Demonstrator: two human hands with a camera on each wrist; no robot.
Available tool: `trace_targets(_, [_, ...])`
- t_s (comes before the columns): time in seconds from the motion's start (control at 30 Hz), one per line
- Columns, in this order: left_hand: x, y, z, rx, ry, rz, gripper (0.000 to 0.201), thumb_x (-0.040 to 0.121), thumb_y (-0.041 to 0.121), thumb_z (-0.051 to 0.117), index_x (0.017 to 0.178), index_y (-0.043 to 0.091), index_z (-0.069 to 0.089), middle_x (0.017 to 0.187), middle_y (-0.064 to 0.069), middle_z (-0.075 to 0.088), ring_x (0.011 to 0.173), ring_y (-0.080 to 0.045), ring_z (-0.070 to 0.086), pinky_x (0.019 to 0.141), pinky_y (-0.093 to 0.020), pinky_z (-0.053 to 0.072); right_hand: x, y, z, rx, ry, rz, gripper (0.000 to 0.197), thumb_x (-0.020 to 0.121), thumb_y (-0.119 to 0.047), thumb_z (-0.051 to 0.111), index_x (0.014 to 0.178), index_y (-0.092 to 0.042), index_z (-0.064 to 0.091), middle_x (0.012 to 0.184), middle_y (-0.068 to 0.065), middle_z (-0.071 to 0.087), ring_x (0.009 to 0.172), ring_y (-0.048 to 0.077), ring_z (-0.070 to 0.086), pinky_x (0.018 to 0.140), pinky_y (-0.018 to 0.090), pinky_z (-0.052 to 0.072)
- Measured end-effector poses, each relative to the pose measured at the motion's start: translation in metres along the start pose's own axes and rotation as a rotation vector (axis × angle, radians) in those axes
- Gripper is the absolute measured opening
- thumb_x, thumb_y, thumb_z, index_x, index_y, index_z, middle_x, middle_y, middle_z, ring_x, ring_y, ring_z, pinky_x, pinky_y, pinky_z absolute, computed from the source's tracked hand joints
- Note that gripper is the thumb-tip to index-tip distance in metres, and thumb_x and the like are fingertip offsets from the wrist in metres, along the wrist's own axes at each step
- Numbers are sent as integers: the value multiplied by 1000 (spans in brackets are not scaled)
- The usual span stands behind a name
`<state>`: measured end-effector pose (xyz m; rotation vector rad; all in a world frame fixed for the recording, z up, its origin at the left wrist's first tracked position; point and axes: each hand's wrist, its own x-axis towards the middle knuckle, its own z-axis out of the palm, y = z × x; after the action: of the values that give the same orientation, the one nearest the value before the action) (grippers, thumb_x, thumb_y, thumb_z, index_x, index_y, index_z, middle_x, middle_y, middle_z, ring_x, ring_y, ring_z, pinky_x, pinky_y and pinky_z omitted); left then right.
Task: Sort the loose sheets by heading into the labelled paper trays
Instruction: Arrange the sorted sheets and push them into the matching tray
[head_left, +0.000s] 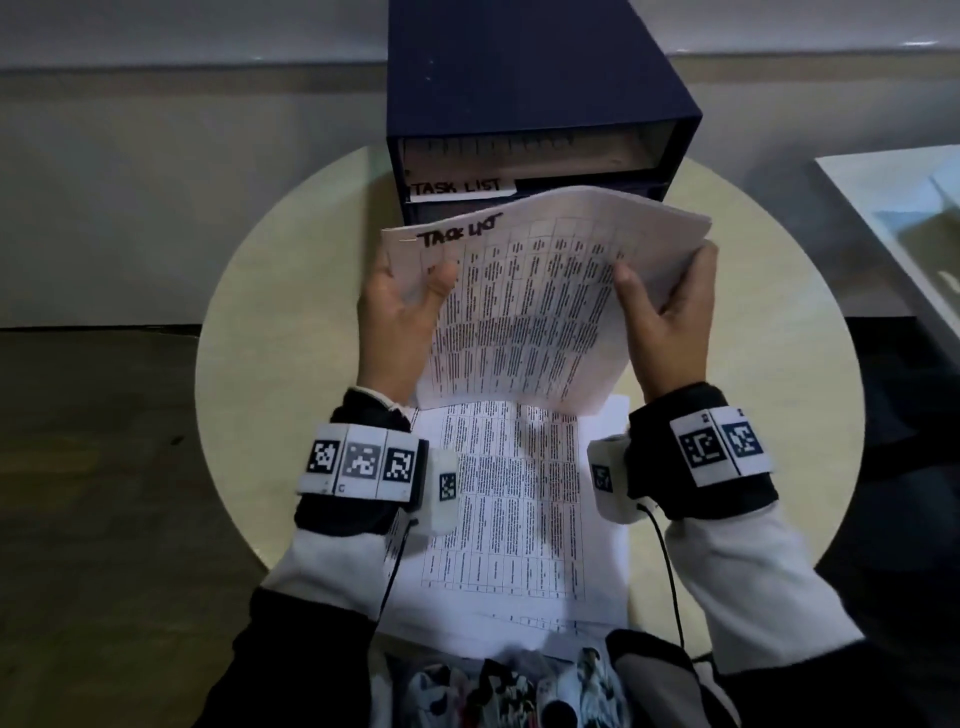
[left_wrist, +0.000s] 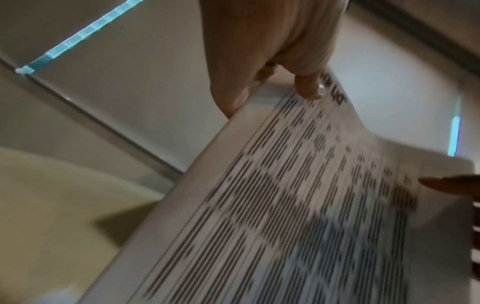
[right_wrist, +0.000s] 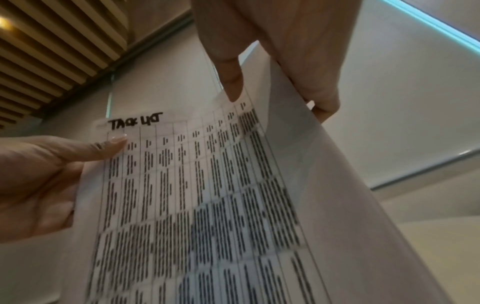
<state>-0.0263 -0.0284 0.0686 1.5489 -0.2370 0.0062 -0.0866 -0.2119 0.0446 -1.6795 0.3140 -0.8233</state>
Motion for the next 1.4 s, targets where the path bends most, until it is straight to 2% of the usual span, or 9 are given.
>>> trace_targets(0.1, [-6, -28, -1, 102, 18, -157, 36, 74, 53, 60, 97, 26, 52, 108, -3, 63, 102, -20, 61, 90, -35, 51, -4, 15, 5, -93, -19, 58, 15, 85, -12, 47, 92, -10, 34, 79, -14, 43, 65, -19, 46, 59, 3, 37])
trace_targets(0.2, [-6, -40, -5, 149, 78, -226, 38, 89, 35, 56, 117, 9, 53, 124, -12, 58, 114, -25, 56, 97, -43, 46, 0, 20, 5, -203, 8, 55, 12, 90, -2, 43, 88, -10, 34, 73, -14, 38, 61, -18, 44, 53, 4, 33])
trace_targets(0.43, [22, -26, 3, 172, 89, -349, 30, 96, 14, 49, 123, 3, 56, 116, -4, 62, 105, -17, 57, 92, -26, 44, 20, 9, 2, -308, -59, 158, 37, 92, 1, 36, 129, 1, 38, 105, 0, 48, 91, 12, 45, 63, 12, 33])
trace_targets(0.6, [43, -11, 11, 93, 126, -386, 30, 95, 13, 50, 122, 2, 57, 117, -12, 64, 110, -27, 60, 99, -45, 46, 7, 18, -8, -254, -123, 304, 37, 90, -2, 45, 127, -2, 42, 103, 0, 51, 88, 13, 48, 61, 8, 39])
trace_targets(0.8, [80, 6, 17, 68, 131, -429, 18, 93, 9, 50, 78, 6, 57, 93, -13, 64, 97, -29, 63, 93, -44, 50, -15, 26, -23, 1, -152, 428, 11, 88, -16, 56, 87, -20, 46, 63, -10, 64, 48, 2, 52, 46, 16, 39])
trace_targets(0.93, [98, 9, 19, 78, 151, -440, 31, 93, 9, 50, 63, 12, 43, 72, -8, 50, 70, -18, 51, 64, -26, 45, -19, 25, -29, 173, -281, 447, 13, 88, -14, 53, 88, -20, 41, 62, 0, 65, 34, 14, 47, 37, 19, 31])
trace_targets(1.13, [91, -2, 10, 94, 9, -470, 13, 92, 13, 53, 98, 6, 62, 103, -13, 68, 95, -30, 66, 84, -42, 55, 15, 10, -17, 273, -206, 439, 27, 94, 6, 37, 85, -19, 38, 77, 9, 56, 32, 10, 37, 32, 13, 28])
trace_targets(1.23, [79, -7, 6, 95, -67, -464, 19, 93, 15, 54, 109, 8, 58, 103, -6, 66, 98, -23, 64, 71, -32, 56, 45, 4, -4, 260, -138, 456, 23, 95, 2, 39, 82, -17, 40, 80, 7, 56, 41, 12, 41, 32, 14, 30])
trace_targets(1.4, [77, 1, 2, -34, -71, -442, 19, 97, 13, 46, 113, 5, 52, 81, -6, 67, 51, -6, 64, 44, -14, 46, 94, -8, 16, 352, -131, 540, 11, 96, -5, 41, 87, -7, 47, 79, 10, 55, 42, 13, 46, 36, 15, 33])
